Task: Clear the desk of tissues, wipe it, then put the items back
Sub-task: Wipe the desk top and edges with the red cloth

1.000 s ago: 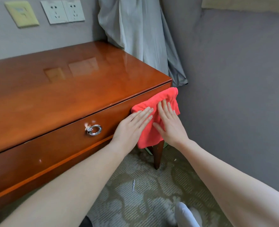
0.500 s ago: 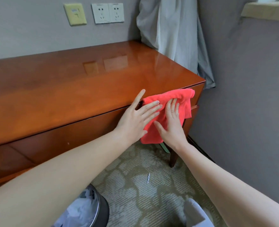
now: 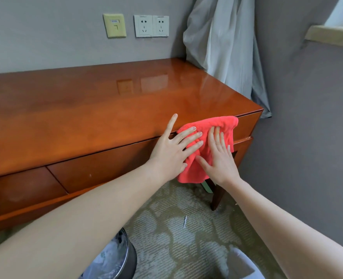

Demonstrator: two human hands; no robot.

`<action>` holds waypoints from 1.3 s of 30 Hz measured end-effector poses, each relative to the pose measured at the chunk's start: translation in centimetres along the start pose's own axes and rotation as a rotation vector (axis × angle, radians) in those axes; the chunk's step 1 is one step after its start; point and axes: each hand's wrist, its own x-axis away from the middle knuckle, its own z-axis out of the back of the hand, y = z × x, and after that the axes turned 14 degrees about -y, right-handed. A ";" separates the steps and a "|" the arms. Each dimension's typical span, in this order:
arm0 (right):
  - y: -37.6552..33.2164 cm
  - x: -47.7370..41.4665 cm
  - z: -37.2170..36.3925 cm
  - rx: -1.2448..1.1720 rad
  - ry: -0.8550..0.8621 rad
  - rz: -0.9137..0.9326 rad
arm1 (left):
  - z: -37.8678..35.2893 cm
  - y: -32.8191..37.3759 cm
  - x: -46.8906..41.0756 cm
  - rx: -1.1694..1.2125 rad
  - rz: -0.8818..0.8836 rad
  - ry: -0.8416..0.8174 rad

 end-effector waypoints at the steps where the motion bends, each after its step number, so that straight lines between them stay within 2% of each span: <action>1: 0.6 -0.1 0.4 0.036 -0.013 -0.016 | 0.2 0.3 -0.4 -0.012 0.005 -0.001; 6: 2.8 -0.1 1.3 -0.005 -0.073 -0.040 | 0.4 4.1 -2.9 -0.136 0.016 -0.085; 12: 3.7 0.7 -1.5 -0.009 -0.157 -0.111 | -2.1 6.8 -3.3 -0.178 0.010 -0.149; 17: 1.5 1.5 -3.4 0.058 -0.138 -0.172 | -3.9 6.6 -1.5 -0.162 0.002 -0.167; 23: -1.3 2.8 -5.0 0.142 -0.122 -0.161 | -5.6 6.2 1.8 -0.039 0.019 -0.177; 29: -6.7 3.8 -7.7 0.159 -0.168 -0.068 | -8.9 3.6 7.9 0.081 0.070 -0.193; 34: -10.6 3.8 -9.3 0.147 -0.181 -0.038 | -9.9 0.4 11.7 0.040 0.058 -0.237; 39: -12.9 3.9 -8.2 0.158 -0.135 0.009 | -9.2 -3.1 13.7 -0.002 0.065 -0.195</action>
